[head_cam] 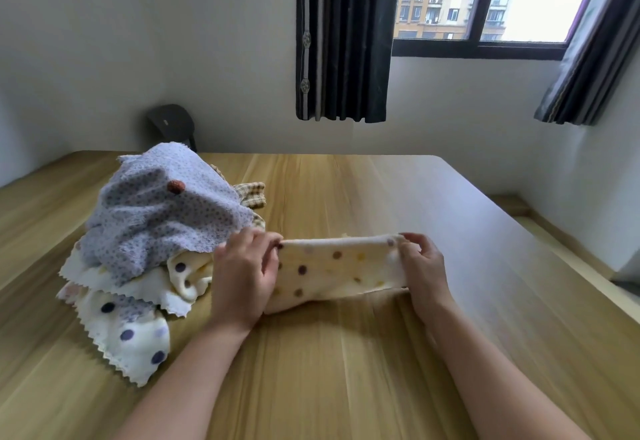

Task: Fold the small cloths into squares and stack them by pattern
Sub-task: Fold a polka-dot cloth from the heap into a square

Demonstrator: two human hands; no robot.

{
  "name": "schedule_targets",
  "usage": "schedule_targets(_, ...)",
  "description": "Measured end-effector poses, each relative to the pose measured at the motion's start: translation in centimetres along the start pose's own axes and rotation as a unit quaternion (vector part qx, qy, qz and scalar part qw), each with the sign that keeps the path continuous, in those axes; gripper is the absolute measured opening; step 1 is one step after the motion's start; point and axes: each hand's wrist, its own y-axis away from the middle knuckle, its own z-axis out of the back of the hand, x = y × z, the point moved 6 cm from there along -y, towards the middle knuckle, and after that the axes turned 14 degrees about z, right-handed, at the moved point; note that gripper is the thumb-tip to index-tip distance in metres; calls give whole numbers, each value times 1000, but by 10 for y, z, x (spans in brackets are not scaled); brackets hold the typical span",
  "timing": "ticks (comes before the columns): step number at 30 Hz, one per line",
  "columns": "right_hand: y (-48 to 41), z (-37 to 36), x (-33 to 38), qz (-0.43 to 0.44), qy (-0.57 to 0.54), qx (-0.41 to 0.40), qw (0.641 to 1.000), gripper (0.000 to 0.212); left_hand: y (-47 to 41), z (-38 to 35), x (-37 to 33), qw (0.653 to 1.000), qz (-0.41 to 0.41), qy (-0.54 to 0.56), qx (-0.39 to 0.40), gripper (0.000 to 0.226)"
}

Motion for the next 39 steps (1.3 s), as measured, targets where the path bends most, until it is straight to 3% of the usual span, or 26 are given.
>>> schedule_targets(2,2,0,-5,-23,-14,4,1000,20,-2,8,-3,997,-2,-36,-66,16)
schedule_targets(3,2,-1,-6,-19,-4,9,1000,25,-1,6,-6,998,-17,-31,-56,19)
schedule_targets(5,3,-5,-5,8,30,24,999,32,6,-6,-14,998,-53,-5,43,21)
schedule_targets(7,5,-8,-4,33,62,41,997,33,15,-23,-16,986,-33,-11,165,20)
schedule_targets(10,6,-10,-3,39,71,44,996,34,26,-48,-1,945,25,-101,310,80)
schedule_targets(12,6,-9,-4,22,33,32,999,28,26,-53,5,930,41,-128,342,86)
schedule_targets(15,7,-12,-6,-29,-129,26,991,23,20,-46,-2,964,-24,-79,253,45)
schedule_targets(18,8,-17,-3,-75,-287,27,955,34,19,-44,-7,971,-35,-47,232,14)
schedule_targets(21,7,-15,-1,-51,-284,43,956,47,15,-32,-12,987,-30,-6,159,18)
schedule_targets(23,4,-12,-2,14,-177,59,982,55,12,-21,-11,995,-20,19,94,1)
schedule_targets(26,3,-9,0,103,-7,47,994,46,12,-16,-11,996,-18,17,81,39)
schedule_targets(29,4,-4,7,133,-3,7,991,9,9,-11,-1,996,31,52,63,27)
schedule_targets(32,7,-1,9,105,-42,5,994,24,10,-3,12,987,109,102,51,8)
schedule_targets(35,11,-3,9,59,-84,4,995,36,11,-1,16,972,146,174,55,13)
schedule_targets(39,10,-15,10,35,-131,38,990,29,7,-18,16,933,219,259,117,37)
